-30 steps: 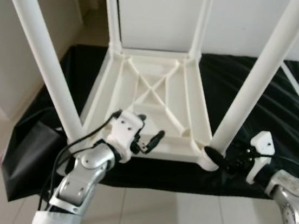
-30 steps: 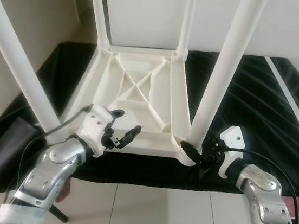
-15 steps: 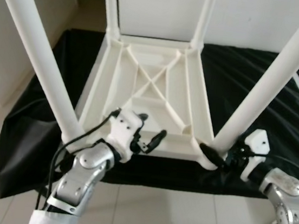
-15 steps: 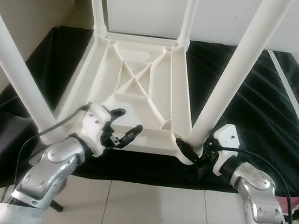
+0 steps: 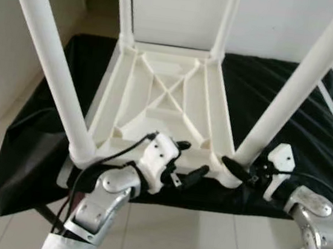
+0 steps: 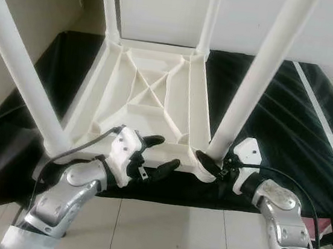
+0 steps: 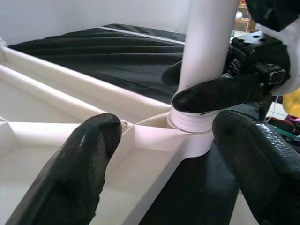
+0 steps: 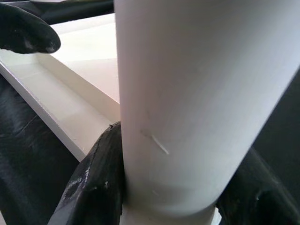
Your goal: Building children table
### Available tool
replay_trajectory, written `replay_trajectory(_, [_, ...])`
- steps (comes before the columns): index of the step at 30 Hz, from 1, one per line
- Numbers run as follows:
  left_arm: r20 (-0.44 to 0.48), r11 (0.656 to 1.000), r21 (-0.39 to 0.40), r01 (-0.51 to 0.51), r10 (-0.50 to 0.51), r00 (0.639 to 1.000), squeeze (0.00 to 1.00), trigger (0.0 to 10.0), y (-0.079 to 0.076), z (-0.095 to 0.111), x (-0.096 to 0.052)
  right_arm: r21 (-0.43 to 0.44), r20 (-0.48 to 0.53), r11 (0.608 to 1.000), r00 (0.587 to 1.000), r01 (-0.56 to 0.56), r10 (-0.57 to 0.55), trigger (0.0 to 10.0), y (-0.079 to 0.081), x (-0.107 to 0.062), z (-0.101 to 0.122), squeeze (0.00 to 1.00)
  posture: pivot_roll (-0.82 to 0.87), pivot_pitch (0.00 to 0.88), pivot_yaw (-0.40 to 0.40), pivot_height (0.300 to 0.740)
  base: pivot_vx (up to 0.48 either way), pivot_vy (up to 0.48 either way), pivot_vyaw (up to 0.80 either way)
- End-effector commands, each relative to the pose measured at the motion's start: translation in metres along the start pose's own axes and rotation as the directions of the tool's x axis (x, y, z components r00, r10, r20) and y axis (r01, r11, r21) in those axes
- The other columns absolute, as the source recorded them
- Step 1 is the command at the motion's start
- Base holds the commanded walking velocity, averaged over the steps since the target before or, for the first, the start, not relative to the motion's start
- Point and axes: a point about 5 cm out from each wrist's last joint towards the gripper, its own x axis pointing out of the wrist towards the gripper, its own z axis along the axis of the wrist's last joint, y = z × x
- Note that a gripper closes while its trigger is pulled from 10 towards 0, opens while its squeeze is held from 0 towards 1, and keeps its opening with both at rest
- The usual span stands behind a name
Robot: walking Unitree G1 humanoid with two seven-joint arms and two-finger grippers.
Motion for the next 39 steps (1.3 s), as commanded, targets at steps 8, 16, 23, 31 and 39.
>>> replay_trajectory(8, [-0.003, 0.999, 0.027, 0.019, -0.019, 1.000, 0.00, 10.0, 0.000, 0.002, 0.003, 0.001, -0.008, 0.999, 0.999, 0.033, -0.033, 10.0, 0.010, 0.002, 0.000, 0.00, -0.02, 0.013, -0.040, 0.740, 0.000, 0.000, 0.00])
replay_trajectory(16, [-0.025, 0.999, 0.043, -0.017, 0.018, 1.000, 0.00, 10.0, 0.004, -0.003, -0.001, 0.085, -0.065, 0.944, 0.947, 0.319, -0.314, 10.0, 0.018, 0.012, -0.010, 0.00, -0.02, 0.018, -0.023, 0.740, 0.000, 0.000, 0.00])
replay_trajectory(23, [-0.036, 0.998, 0.058, -0.017, 0.019, 0.999, 0.00, 10.0, 0.004, -0.003, -0.004, 0.102, -0.071, 0.894, 0.900, 0.436, -0.431, 10.0, 0.027, 0.019, -0.010, 0.00, -0.03, 0.023, -0.012, 0.740, 0.000, 0.000, 0.00])
replay_trajectory(31, [-0.058, 1.000, 0.020, -0.024, 0.025, 0.998, 0.00, 10.0, 0.006, -0.008, -0.004, 0.176, -0.146, 0.781, 0.800, 0.600, -0.582, 10.0, 0.037, 0.028, -0.015, 0.00, -0.03, 0.025, -0.013, 0.740, 0.000, 0.000, 0.00])
replay_trajectory(39, [-0.050, 1.000, -0.004, -0.003, 0.003, 0.999, 0.00, 10.0, 0.001, -0.009, 0.000, 0.244, -0.258, 0.582, 0.631, 0.775, -0.732, 10.0, 0.043, 0.035, -0.022, 0.00, -0.03, 0.026, -0.020, 0.740, 0.000, 0.000, 0.00])
